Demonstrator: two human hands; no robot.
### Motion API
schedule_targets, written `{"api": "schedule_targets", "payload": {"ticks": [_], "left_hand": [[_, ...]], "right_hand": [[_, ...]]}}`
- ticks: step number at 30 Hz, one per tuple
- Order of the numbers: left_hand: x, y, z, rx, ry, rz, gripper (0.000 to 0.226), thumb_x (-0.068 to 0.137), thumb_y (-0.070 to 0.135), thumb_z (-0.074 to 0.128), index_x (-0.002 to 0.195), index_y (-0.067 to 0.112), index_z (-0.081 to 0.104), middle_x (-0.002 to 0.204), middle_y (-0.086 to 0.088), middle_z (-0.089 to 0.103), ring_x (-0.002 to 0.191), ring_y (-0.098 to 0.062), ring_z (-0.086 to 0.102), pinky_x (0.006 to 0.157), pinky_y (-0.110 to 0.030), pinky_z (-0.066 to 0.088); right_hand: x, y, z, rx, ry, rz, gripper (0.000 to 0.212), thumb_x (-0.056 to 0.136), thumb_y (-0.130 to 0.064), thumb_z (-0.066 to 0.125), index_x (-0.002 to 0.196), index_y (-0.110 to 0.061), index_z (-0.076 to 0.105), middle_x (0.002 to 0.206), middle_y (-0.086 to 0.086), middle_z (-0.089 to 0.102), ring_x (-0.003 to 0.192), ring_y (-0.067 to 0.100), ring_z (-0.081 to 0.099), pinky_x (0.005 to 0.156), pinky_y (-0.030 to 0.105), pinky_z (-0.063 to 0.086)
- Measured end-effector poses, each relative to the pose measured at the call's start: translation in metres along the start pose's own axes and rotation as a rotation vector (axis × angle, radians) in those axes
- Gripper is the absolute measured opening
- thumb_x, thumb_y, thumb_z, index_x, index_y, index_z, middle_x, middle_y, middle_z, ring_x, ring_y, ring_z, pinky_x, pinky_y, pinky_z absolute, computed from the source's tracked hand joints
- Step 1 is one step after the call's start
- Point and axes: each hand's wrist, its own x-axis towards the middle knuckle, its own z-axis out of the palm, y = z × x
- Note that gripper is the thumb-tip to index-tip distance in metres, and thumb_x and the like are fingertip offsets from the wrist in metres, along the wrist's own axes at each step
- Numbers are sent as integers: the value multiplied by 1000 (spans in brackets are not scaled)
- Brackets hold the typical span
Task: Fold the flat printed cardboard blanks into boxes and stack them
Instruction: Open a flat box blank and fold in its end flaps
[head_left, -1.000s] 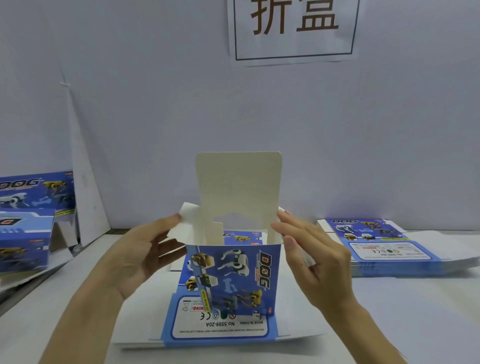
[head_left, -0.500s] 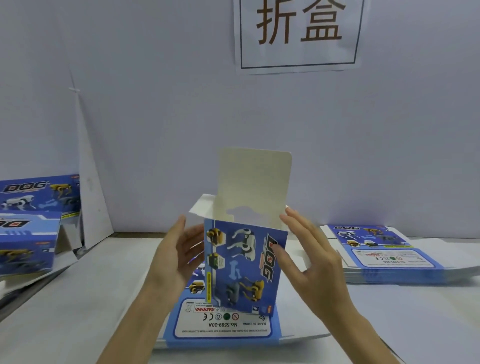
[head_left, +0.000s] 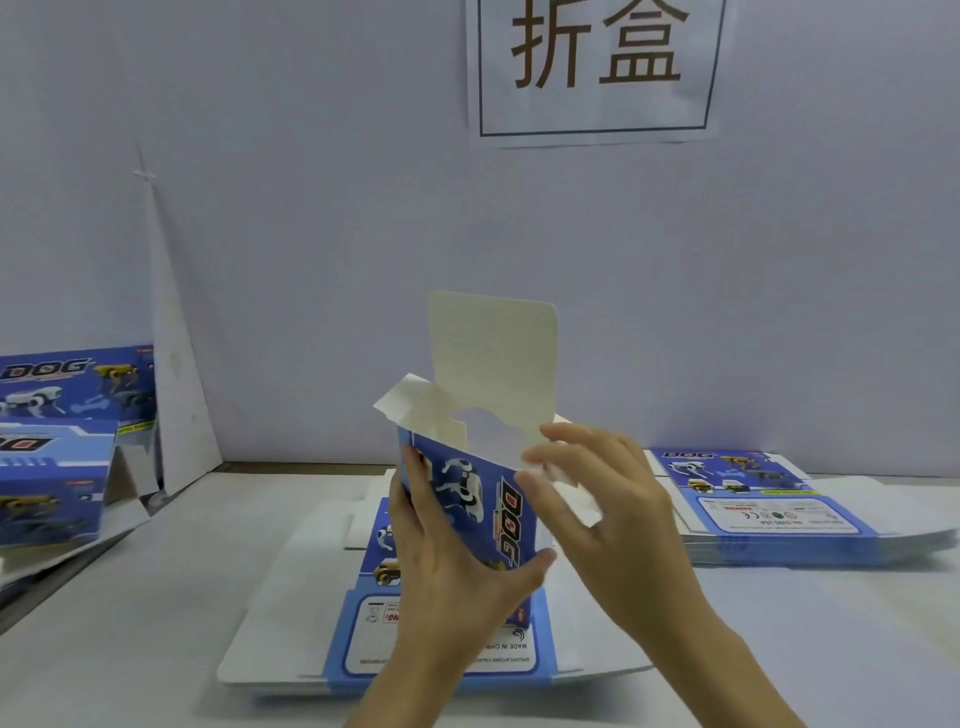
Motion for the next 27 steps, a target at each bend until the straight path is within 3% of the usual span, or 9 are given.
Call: {"api": "schedule_targets", "payload": {"ticks": [4,7,9,11,15,18,20,23,27], "left_hand": [[7,-7,-6,-46,-90,66,142,47,40,93,118,74,-26,128,34,18,121,5,22,98,-27,35],[10,-11,-10,-6,-175,70,139,49,44,91,112,75,-29,125,39,14,122,6,20,104,-31,35],[12,-15,-11,13,-203,70,138,50,47,90,113,74,-30,126,40,13,120,10,20,101,-24,35],[13,-19,-10,16,-210,55,138,50,50,89,115,72,-31,129,38,12,116,20,17,95,-10,30],[12,-22,-7,25,-198,46,137,51,53,87,119,70,-30,134,36,10,115,32,9,74,9,26],[12,-22,-5,7,-164,61,138,52,52,87,123,68,-30,136,34,11,118,20,18,85,-6,27],[12,-21,-3,18,-145,73,139,52,52,87,124,66,-31,135,32,12,121,11,19,88,-15,31],[12,-22,-3,30,-138,66,138,52,52,87,123,66,-31,131,31,15,119,9,21,87,-17,34],[13,-23,-4,32,-143,59,138,53,53,86,120,67,-34,135,28,14,121,6,23,80,-7,35]], "right_hand": [[26,-1,-14,81,229,108,38,88,-31,65,122,-17,57,113,-9,57,104,15,57,87,33,50],[63,-3,-20,125,98,223,55,82,-40,69,130,-22,48,101,-15,59,94,7,60,82,21,48],[83,0,-17,101,15,229,35,83,-43,67,112,-26,57,80,-16,63,72,0,61,69,11,45],[100,12,-15,155,-31,319,21,90,-32,63,83,-12,62,68,1,67,58,9,59,61,20,44],[101,51,-17,439,-148,915,24,92,-23,60,69,-16,60,51,-6,61,53,11,46,52,23,36],[59,75,-2,604,-398,1316,31,91,-15,53,60,-17,52,39,-8,50,48,10,33,49,23,24],[38,77,9,771,-506,1443,34,89,-14,52,55,-16,55,44,-4,52,44,9,39,51,24,27],[48,76,10,814,-374,1377,20,89,-13,53,70,-14,55,46,-3,54,40,9,46,46,21,34],[90,64,3,874,-127,1098,7,91,-9,56,84,-9,58,57,2,65,46,14,62,45,21,50]]}}
